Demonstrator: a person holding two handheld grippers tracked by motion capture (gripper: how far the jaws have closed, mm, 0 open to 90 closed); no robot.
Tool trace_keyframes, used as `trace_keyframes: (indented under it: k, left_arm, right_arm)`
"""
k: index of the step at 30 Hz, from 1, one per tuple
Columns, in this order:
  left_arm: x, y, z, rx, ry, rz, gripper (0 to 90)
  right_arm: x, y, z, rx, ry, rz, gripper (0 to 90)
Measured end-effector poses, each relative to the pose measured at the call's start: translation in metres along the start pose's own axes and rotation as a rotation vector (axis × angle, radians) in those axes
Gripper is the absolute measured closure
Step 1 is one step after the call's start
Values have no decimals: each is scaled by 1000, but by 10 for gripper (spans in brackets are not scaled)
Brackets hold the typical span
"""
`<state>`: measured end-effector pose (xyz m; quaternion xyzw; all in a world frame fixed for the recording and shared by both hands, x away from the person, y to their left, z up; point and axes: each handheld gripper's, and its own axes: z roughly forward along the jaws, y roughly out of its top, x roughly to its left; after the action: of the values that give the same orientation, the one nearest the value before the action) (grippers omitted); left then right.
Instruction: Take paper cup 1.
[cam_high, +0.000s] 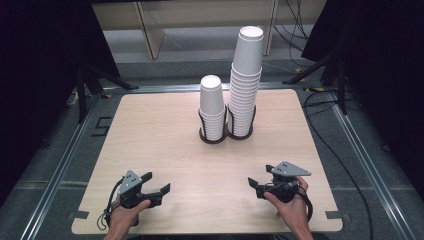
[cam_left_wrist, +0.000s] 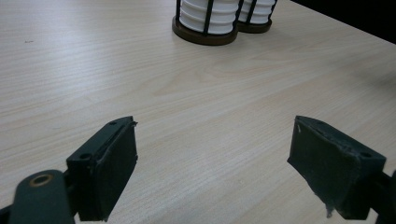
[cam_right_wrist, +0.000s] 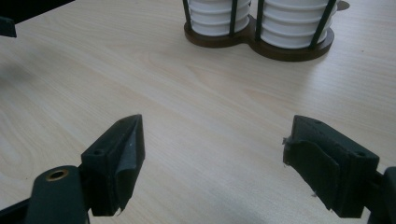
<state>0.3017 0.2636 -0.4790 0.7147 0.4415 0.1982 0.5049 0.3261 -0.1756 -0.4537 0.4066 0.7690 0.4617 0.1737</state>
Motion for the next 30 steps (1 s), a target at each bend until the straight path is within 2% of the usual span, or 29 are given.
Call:
trace_keyframes:
  k: [7,9,11,12,13,14,15,17,21,22,23,25,27,28,29,30]
  left_arm:
    - [0,0,0,-3,-2,-1,145]
    - [-1,1,-1,4,7,-2,145]
    - [-1,1,-2,12,10,3,145]
    - [-1,1,-2,12,10,3,145]
    - [0,1,-1,-2,3,1,145]
    - [-1,1,-1,-7,4,-5,145]
    - [0,1,-1,-9,5,-8,145]
    - [0,2,-2,-3,7,-2,145]
    - [1,2,-2,-1,8,2,145]
    - [1,2,-2,1,8,5,145]
    - [1,2,-2,2,10,4,145]
    - [1,2,0,-8,5,1,145]
    - [1,2,0,-5,5,-1,145]
    - [1,1,0,-6,5,-2,145]
    - [1,1,0,-6,5,-2,145]
    - [1,1,0,-6,5,-1,145]
  right_arm:
    - [1,1,2,-6,9,0,198]
    - [0,1,3,-6,-5,-18,194]
    - [1,3,3,0,2,-14,188]
    - [4,3,3,12,12,22,188]
    - [4,3,3,12,12,22,188]
    - [2,3,5,-3,8,-26,187]
    - [4,4,6,-3,13,-9,186]
    - [3,5,7,-6,11,-26,186]
    - [0,7,9,-19,11,-27,186]
    - [0,8,8,-5,7,-9,186]
    - [-2,9,9,-13,5,-23,186]
    - [-2,9,11,-25,10,-5,190]
    - [-4,11,13,-17,11,-18,190]
    - [-3,11,16,-27,18,-9,192]
    - [-1,12,17,-41,27,22,193]
    - [-1,12,17,-41,27,22,193]
